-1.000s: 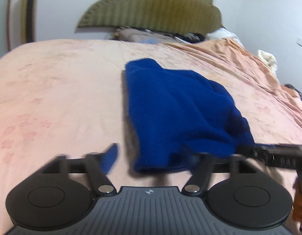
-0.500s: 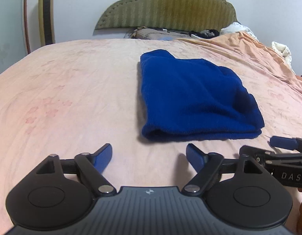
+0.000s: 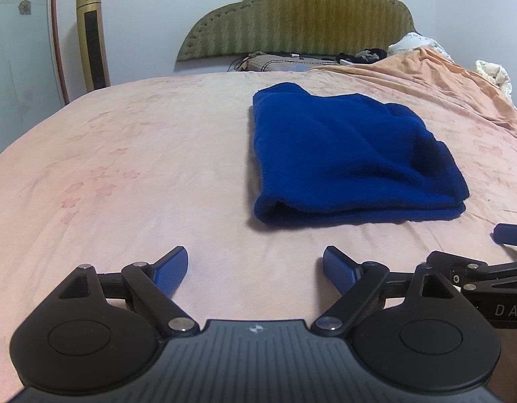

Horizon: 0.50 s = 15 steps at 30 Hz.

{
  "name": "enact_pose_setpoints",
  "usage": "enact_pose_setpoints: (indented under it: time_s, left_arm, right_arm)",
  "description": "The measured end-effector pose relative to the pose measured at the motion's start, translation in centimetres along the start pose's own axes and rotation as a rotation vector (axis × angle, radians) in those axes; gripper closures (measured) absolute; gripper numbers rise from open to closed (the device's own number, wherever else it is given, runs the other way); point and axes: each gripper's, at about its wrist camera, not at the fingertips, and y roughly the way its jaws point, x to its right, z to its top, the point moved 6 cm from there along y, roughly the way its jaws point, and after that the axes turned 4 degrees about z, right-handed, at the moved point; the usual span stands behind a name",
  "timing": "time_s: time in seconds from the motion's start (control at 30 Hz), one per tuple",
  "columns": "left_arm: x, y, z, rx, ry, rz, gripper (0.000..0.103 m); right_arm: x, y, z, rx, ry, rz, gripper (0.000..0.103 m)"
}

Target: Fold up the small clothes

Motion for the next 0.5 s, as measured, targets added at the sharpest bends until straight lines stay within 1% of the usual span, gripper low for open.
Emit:
enact_pose_setpoints:
  time_s: [0.17,0.2,0.33,0.37,0.43,0.5]
  left_arm:
    - [-0.20,0.17,-0.13,-0.008,-0.016,-0.014,0.005]
    - [-0.25,0.15,-0.13,-0.006,-0.021,-0.011,0.005]
    - [-0.19,-0.15,-0.31,0.007,-0.015,0.038,0.004]
    - [-0.15,-0.23,-0.36,0.009,-0.009,0.049,0.002]
    - [-0.18,-0.23,-0.39,0.006,-0.004,0.064,0.000]
    - [-0.23,-0.09,-0.39,-0.005,-0.008,0.061,0.000]
  right_arm:
    - [0.17,-0.15,-0.28,-0.001,-0.005,-0.015,0.000]
    - [0.19,-0.15,-0.32,-0.001,-0.006,-0.019,0.000]
    - [0.49,0.12,-0.42,-0.018,0.012,-0.004,0.000]
    - [0.57,0.15,-0.41,-0.019,0.018,0.000,0.000]
    - [0.64,0.20,-0.46,-0.021,0.021,0.004,0.000]
    - [0.37,0.39,-0.50,-0.028,0.004,-0.009,0.000]
